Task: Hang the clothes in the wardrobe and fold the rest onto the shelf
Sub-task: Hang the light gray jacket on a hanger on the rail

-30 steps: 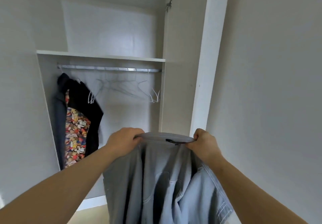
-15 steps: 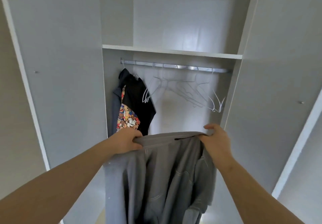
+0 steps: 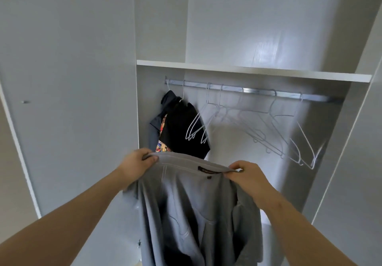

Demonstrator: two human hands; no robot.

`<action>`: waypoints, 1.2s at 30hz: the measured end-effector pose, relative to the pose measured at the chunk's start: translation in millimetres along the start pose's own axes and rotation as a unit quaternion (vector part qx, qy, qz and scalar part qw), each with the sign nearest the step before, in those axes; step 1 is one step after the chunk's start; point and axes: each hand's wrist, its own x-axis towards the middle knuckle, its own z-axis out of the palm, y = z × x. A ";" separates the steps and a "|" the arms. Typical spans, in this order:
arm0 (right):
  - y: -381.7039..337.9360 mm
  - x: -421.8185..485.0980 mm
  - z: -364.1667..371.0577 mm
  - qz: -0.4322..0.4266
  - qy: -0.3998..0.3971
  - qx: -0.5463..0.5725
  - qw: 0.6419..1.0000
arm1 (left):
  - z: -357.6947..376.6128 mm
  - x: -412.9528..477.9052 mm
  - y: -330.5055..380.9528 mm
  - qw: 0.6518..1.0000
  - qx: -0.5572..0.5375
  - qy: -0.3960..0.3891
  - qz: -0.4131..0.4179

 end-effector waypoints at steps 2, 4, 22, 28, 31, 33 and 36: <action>0.1 12.5 10.4 -0.010 -0.062 -0.022 0.998 | -4.1 13.4 -6.3 0.998 -0.056 -0.003 -0.023; -0.3 29.5 20.9 -0.018 -0.088 -0.039 0.995 | -9.8 30.2 -6.4 0.985 -0.158 0.014 -0.061; -37.0 217.4 167.3 -0.004 0.113 -0.007 0.994 | -50.0 214.7 -5.9 0.839 -0.509 -0.060 -0.182; -30.0 262.9 188.1 0.007 0.132 -0.070 0.989 | -42.5 256.1 -18.6 0.874 -0.450 -0.032 -0.178; -28.4 288.0 189.7 0.010 0.145 -0.109 0.983 | -42.4 267.6 -22.8 0.857 -0.473 -0.054 -0.197; -26.0 308.0 188.9 0.019 0.155 -0.142 0.977 | -38.8 278.0 -27.3 0.850 -0.481 -0.068 -0.205; -21.0 333.9 185.6 0.048 0.132 -0.097 0.985 | -31.6 289.6 -32.6 0.837 -0.491 -0.089 -0.225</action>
